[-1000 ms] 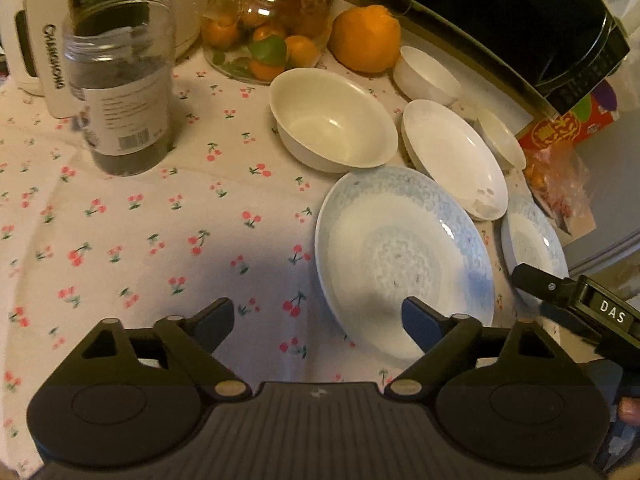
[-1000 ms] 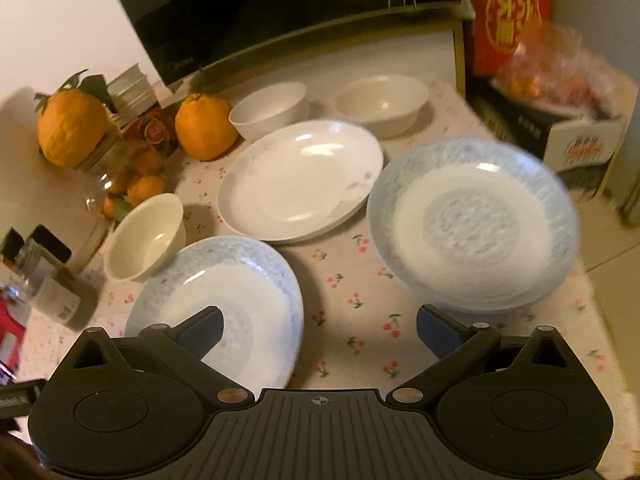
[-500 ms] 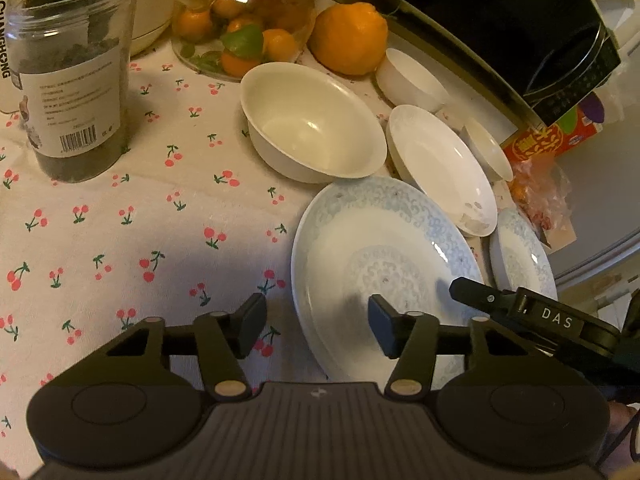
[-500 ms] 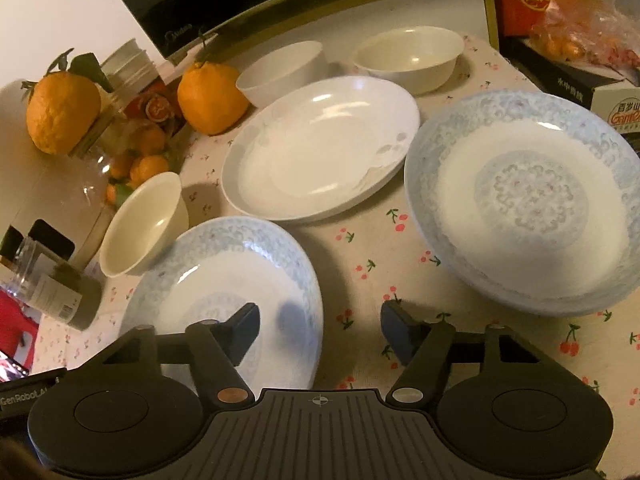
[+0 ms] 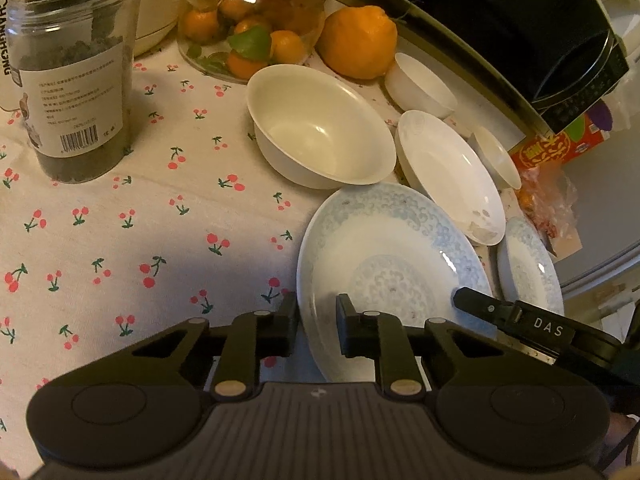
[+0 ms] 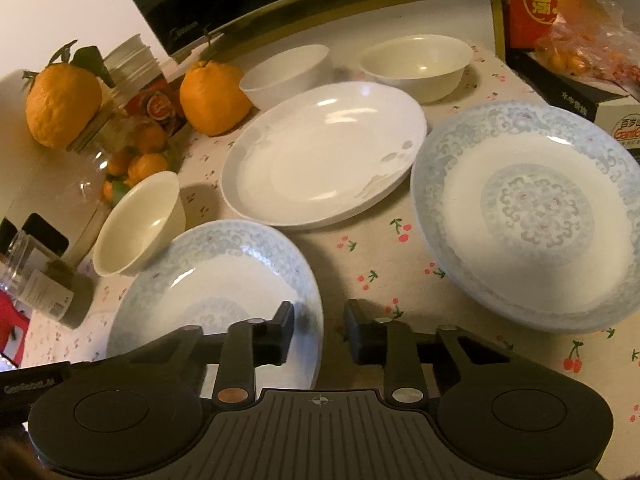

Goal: Organize plates and bowls
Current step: 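Close the left gripper on the blue-patterned plate rim while the right gripper grips it too, then lift the blue-patterned plate with both grippers and carry it toward the other blue plate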

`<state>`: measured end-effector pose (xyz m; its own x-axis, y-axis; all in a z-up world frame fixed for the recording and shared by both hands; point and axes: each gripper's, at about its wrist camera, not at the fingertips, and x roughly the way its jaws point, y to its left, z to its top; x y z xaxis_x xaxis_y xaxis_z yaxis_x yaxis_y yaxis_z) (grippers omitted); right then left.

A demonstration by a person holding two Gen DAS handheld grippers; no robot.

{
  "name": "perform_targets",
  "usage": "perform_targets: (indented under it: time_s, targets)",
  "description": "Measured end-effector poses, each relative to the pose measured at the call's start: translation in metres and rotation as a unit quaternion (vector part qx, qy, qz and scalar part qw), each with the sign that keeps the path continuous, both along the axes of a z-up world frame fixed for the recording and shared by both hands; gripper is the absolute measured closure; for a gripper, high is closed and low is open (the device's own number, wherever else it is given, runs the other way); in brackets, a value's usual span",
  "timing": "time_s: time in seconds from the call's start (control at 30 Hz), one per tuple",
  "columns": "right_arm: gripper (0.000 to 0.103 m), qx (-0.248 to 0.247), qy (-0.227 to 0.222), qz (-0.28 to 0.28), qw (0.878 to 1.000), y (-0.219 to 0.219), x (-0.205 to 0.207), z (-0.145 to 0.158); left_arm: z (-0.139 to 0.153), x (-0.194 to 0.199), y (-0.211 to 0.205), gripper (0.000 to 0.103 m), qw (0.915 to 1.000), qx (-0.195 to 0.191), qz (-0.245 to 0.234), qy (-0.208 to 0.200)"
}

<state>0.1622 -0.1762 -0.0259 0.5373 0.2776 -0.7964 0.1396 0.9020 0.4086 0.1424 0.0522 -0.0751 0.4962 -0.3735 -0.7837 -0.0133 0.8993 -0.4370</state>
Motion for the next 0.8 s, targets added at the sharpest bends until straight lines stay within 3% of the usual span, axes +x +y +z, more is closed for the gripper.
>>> perform_targets:
  time_s: [0.07,0.23,0.8]
  targets:
    - [0.087,0.007,0.001,0.006,1.0,0.001,0.0,0.0,0.0,0.0,0.0,0.09,1.0,0.005,0.001,-0.002]
    - [0.087,0.011,-0.001,0.009,1.0,0.003,-0.001,0.0,0.0,-0.003,0.0,0.094,0.9998,0.017,-0.003,-0.007]
    - [0.087,-0.003,-0.014,0.029,0.999,0.021,-0.024,0.019,0.007,-0.031,0.015,0.094,0.9997,0.025,0.002,-0.009]
